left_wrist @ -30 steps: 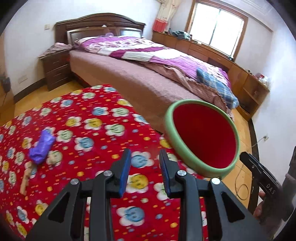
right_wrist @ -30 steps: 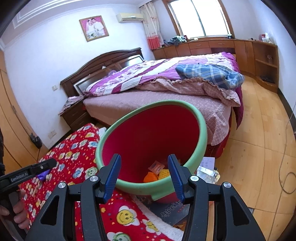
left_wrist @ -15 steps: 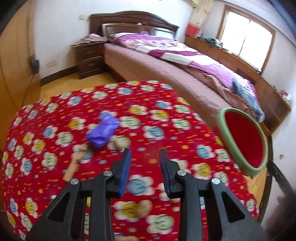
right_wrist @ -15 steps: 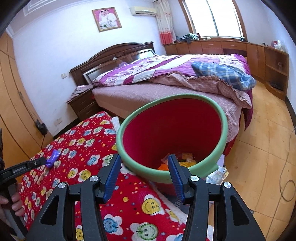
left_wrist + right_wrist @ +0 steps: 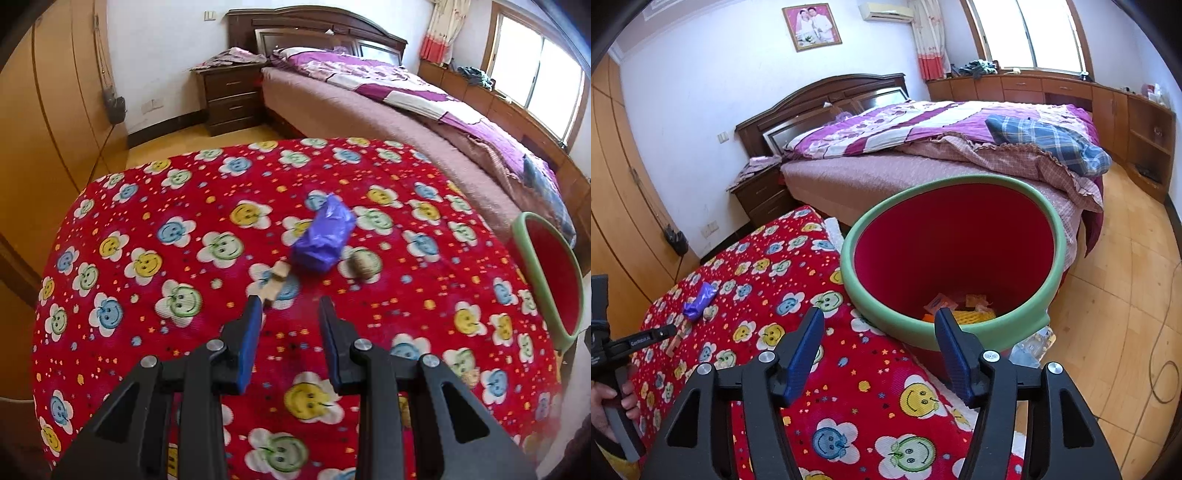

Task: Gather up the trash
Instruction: 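Move both open tools back over the quilt toward the wooden stick, then grasp the wooden stick with the left tool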

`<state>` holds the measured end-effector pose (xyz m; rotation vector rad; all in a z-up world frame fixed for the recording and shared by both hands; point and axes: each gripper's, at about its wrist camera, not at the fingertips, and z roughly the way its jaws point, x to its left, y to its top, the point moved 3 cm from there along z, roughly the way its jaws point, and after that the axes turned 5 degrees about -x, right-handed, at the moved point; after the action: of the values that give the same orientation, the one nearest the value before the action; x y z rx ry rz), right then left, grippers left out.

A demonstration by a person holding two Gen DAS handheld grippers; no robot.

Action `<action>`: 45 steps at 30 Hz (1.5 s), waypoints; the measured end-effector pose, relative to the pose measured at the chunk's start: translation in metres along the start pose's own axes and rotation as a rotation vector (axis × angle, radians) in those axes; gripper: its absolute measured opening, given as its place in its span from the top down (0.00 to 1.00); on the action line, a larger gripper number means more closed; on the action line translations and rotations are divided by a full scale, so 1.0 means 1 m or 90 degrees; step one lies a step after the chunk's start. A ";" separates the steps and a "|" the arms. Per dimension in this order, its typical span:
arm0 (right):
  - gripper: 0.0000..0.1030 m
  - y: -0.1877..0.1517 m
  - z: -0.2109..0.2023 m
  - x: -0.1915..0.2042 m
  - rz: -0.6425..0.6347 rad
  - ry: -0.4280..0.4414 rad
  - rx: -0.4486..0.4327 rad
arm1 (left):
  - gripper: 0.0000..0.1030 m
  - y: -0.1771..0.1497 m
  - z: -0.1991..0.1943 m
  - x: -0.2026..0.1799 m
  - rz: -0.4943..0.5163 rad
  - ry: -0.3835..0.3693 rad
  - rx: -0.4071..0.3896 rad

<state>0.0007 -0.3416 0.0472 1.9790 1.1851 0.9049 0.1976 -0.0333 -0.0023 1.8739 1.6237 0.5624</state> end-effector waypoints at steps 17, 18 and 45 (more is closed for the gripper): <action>0.38 -0.007 0.009 0.011 -0.014 0.002 0.025 | 0.66 -0.007 0.021 0.016 -0.004 0.014 0.022; 0.38 -0.007 0.009 0.012 -0.015 0.002 0.027 | 0.66 -0.007 0.022 0.017 -0.004 0.014 0.022; 0.38 -0.007 0.030 0.088 -0.086 0.085 0.086 | 0.90 0.010 0.005 0.083 -0.078 0.054 -0.039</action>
<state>0.0535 -0.2648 0.0452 1.9400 1.4723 0.9195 0.2222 0.0468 -0.0049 1.7151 1.7425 0.6394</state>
